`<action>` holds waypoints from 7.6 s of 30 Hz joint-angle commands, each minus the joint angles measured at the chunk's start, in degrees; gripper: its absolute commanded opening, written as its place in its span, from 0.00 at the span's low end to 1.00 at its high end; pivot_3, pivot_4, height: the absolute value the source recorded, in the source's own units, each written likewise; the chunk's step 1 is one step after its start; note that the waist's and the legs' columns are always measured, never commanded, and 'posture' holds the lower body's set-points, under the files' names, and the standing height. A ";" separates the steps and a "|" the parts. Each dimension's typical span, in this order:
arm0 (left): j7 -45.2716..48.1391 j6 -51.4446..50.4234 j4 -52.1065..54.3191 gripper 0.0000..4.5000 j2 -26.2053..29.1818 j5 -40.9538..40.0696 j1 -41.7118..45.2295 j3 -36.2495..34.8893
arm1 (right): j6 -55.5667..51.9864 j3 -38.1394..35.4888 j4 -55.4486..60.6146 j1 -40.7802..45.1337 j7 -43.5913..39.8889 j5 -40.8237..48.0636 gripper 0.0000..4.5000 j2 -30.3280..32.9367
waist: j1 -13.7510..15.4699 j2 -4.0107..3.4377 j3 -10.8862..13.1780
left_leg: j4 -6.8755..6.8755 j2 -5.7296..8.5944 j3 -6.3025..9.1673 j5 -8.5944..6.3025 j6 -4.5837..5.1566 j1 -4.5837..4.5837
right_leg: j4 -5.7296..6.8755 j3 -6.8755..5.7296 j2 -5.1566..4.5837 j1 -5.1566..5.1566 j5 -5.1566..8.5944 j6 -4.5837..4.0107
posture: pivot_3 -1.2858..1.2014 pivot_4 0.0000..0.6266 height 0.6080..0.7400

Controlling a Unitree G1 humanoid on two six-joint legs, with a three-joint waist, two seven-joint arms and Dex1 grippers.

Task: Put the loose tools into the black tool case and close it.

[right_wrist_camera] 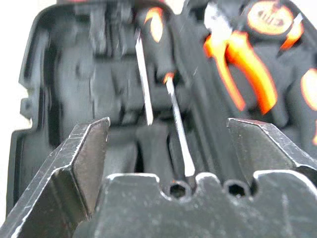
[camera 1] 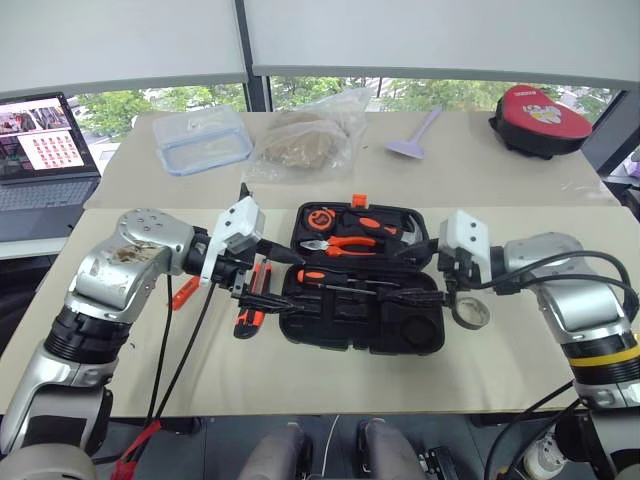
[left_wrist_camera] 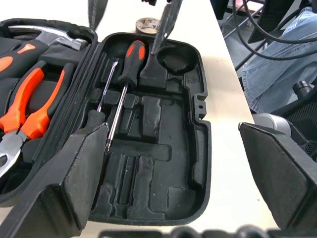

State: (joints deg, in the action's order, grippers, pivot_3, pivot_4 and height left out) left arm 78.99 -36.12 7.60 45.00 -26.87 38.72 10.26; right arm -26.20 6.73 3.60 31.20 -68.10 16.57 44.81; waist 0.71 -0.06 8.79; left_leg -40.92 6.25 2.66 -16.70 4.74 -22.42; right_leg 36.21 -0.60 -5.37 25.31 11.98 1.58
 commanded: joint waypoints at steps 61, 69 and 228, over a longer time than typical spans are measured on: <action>-23.07 -12.14 -18.91 0.89 12.03 15.53 -9.25 -2.60 | -18.11 -16.40 30.38 -11.90 11.70 29.59 1.00 3.22 | 0.26 0.22 -0.04 | 0.23 0.00 0.03 -0.08 0.03 0.11 | -0.03 0.02 -0.02 0.00 -0.04 -0.01 | 0.52 0.24 0.86; -20.45 -7.91 -22.71 0.31 10.48 17.13 -8.51 -1.79 | -17.94 -17.98 31.55 -14.36 12.96 31.41 1.00 4.57 | 0.47 0.20 -0.06 | 0.21 0.01 0.03 -0.08 0.03 0.16 | -0.02 0.03 -0.04 -0.04 -0.04 0.00 | 0.52 0.24 0.86; -43.13 -30.65 4.22 0.37 -0.65 6.59 -6.30 -0.95 | -15.30 -16.53 36.44 -27.96 18.45 27.48 1.00 5.76 | 1.54 0.43 -0.03 | 0.17 0.01 0.09 -0.20 -0.56 0.66 | 0.02 0.19 0.05 -0.31 -0.05 0.01 | 0.52 0.24 0.86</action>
State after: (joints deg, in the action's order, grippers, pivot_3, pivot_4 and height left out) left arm 32.38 -74.47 13.50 41.86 -22.03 32.06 9.84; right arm -40.80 -7.46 38.83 3.47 -49.79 42.16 49.71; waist 2.25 0.37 8.76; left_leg -40.76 6.26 2.75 -16.89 4.17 -21.80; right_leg 36.23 -0.41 -5.31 25.01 11.93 1.58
